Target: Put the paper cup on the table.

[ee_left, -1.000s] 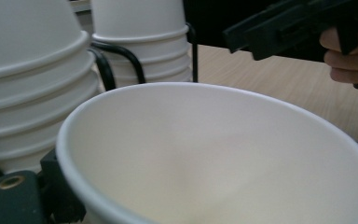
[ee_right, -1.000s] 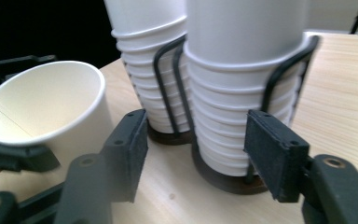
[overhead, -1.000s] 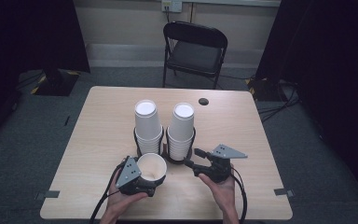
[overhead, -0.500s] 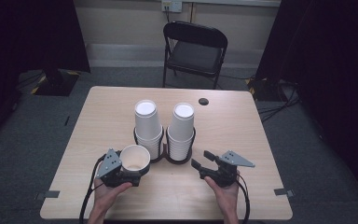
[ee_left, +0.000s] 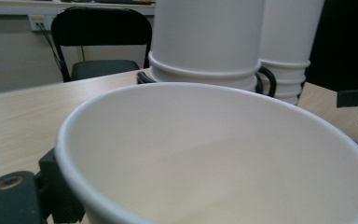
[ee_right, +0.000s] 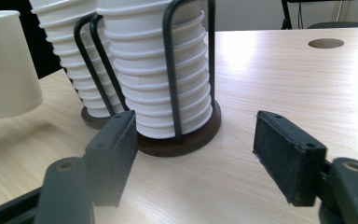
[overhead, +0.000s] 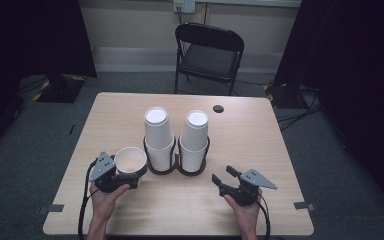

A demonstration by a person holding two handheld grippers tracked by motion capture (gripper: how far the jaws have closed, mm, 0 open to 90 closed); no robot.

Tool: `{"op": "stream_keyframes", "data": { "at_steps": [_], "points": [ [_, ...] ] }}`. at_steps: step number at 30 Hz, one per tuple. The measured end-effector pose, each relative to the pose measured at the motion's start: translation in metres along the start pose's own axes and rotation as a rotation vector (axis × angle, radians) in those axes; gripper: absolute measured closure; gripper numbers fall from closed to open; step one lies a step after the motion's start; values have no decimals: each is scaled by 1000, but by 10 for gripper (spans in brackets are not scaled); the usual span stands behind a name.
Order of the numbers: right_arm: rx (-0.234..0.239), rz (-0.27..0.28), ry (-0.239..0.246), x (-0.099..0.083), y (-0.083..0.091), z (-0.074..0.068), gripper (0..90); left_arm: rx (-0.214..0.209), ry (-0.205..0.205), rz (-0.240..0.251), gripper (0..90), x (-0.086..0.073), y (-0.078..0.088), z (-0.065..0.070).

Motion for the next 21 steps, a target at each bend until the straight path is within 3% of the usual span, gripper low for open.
{"op": "stream_keyframes", "data": {
  "at_steps": [7,16,19,21],
  "points": [
    [-38,14,-14,-4,-3,5,172,47,22,4,95,9,-6,-24],
    [-92,6,-15,-10,-6,8,138,78,69,-6,93,12,-20,-46],
    [-97,27,-23,-11,-4,9,137,63,80,26,91,15,-21,-51],
    [-103,30,-21,-11,-4,9,137,78,82,18,90,15,-24,-56]
  ]
}}
Point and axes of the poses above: each handheld gripper's, and its own axes: y roughly backward along the jaws, x roughly out of its top, z roughly to its right, the point moved 6 cm from there along -y, roughly forward along the jaws, and after that the axes turned 13 degrees about -z, right-handed, at the moved point
